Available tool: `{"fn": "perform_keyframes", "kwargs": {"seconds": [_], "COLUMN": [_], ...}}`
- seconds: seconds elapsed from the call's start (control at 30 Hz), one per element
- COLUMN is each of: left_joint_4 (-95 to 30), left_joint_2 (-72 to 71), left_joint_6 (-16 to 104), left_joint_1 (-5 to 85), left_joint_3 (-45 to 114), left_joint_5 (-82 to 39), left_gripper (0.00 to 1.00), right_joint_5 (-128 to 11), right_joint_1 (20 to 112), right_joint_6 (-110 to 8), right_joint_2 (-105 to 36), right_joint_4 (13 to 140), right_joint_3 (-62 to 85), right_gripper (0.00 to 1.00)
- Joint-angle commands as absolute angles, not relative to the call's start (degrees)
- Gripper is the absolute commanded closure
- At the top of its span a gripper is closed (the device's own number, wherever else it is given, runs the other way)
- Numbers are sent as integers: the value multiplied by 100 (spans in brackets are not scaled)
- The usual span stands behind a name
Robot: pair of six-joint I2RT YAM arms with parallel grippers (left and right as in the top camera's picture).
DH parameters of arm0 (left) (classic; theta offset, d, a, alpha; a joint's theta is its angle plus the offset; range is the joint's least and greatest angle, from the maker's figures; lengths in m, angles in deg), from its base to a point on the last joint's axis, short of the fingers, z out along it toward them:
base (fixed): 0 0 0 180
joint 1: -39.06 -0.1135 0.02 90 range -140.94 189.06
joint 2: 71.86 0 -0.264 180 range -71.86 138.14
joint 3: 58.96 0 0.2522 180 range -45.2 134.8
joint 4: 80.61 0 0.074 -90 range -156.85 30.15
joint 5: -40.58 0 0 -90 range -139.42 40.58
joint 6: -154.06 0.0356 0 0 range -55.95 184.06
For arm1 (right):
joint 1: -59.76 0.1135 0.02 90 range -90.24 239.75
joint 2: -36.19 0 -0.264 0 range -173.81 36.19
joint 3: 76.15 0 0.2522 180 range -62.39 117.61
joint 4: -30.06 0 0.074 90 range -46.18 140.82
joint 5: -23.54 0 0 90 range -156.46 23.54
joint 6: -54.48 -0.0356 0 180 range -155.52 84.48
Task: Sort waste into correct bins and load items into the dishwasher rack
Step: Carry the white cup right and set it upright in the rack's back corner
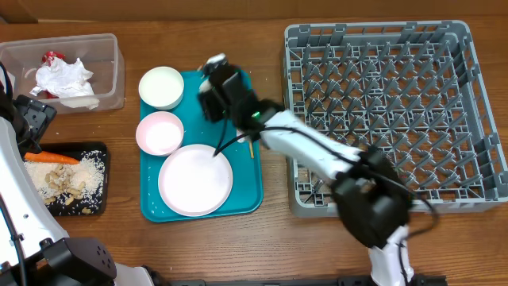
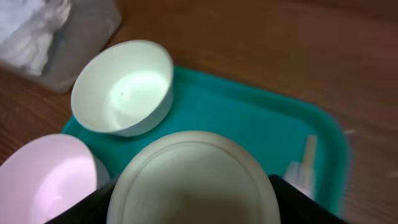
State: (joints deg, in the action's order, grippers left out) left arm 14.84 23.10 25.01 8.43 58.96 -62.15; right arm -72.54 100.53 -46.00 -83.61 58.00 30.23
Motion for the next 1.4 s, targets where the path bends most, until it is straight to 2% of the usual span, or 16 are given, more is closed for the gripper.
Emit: {"fn": "perform_keyframes", "kwargs": {"seconds": [0.0,0.27,0.4,0.57,0.7,0.9,1.07,1.23,1.3,1.37], "left_joint_4": [1497,1497,1497,1497,1497,1497,1497,1497,1497,1497], "left_joint_2": [2338,2338,2338,2338,2338,2338,2338,2338,2338,2338], "left_joint_6": [2422,2422,2420,2422,2422,2422,2422,2422,2422,2422], "left_joint_1": [843,843,843,843,843,843,843,843,843,843], "left_joint_3": [5868,5868,5868,5868,5868,5868,5868,5868,5868,5868], "left_joint_5": [-6333,-6333,-6333,-6333,-6333,-6333,-6333,-6333,-6333,-6333], "left_gripper": [0,0,0,0,0,0,0,0,0,0], "right_joint_5": [-7991,-8251,-8223,-7785,-7722,-7665,-7670,-7670,-7670,-7667], "right_joint_1": [9498,7662,6241,5279,4938,4899,4919,4919,4919,4925], "right_joint_6": [-4633,-4441,-4441,-4399,-4397,-4401,-4401,-4401,-4401,-4404], "right_joint_2": [-7245,-6121,-6099,-6342,-6685,-7225,-7441,-7483,-7483,-7470], "right_joint_4": [6163,7371,7876,8020,8014,8027,8079,8211,8267,8355], "right_joint_3": [3073,3073,3067,3058,3058,3058,3058,3058,3058,3060], "right_gripper": [51,50,50,50,50,37,32,21,11,7]}}
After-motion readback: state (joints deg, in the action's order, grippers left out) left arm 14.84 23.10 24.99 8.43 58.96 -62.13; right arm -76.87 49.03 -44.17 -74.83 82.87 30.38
